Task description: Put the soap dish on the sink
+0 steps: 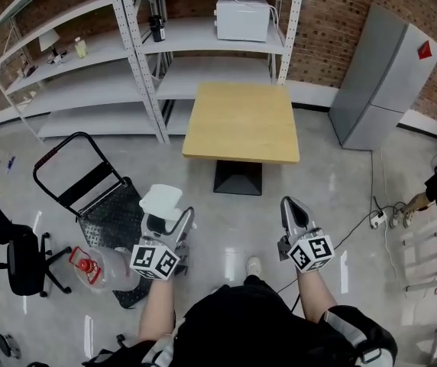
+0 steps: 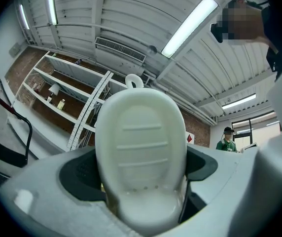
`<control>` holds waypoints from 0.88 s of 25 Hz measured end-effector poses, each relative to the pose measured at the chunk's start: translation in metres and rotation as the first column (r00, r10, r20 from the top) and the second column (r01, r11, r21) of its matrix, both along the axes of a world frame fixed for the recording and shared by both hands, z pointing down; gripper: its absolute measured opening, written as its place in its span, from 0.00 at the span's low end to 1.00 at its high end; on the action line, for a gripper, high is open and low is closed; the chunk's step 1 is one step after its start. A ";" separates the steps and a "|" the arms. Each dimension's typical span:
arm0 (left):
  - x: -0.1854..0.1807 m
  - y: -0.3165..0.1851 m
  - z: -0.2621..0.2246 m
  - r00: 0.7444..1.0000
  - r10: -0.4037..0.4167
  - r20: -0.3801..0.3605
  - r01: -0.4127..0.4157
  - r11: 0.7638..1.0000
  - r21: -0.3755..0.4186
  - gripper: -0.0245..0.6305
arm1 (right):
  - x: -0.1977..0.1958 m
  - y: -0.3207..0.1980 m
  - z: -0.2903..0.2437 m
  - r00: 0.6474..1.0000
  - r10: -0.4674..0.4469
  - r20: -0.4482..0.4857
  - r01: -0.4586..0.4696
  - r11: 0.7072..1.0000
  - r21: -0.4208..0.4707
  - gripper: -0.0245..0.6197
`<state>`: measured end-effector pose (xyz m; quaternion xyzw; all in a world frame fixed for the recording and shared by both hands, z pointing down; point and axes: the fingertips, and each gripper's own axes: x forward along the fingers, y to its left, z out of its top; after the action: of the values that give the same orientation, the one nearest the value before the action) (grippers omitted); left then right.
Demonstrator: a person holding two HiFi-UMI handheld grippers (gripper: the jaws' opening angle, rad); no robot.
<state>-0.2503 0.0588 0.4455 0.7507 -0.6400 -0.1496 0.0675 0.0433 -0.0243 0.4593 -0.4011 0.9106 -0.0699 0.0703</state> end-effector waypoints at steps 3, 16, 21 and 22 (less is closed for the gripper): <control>0.008 -0.019 -0.003 1.000 0.005 0.014 -0.005 1.000 0.001 0.75 | 0.006 -0.022 0.001 1.000 -0.006 -0.003 0.006 1.000 0.009 0.05; 0.030 -0.102 0.000 1.000 -0.016 -0.002 0.016 1.000 -0.024 0.75 | 0.036 -0.118 0.008 0.999 0.012 0.053 -0.012 1.000 -0.007 0.05; 0.045 -0.134 0.008 0.999 -0.032 0.001 0.032 0.999 -0.039 0.75 | 0.052 -0.148 0.014 1.000 0.003 0.028 -0.003 1.000 -0.008 0.05; 0.049 -0.140 0.009 1.000 -0.031 0.001 0.031 0.999 -0.038 0.75 | 0.057 -0.155 0.014 1.000 0.003 0.025 -0.003 1.000 -0.008 0.05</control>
<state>-0.2012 -0.0816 0.4544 0.7391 -0.6544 -0.1383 0.0794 0.1004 -0.1795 0.4738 -0.4020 0.9088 -0.0785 0.0800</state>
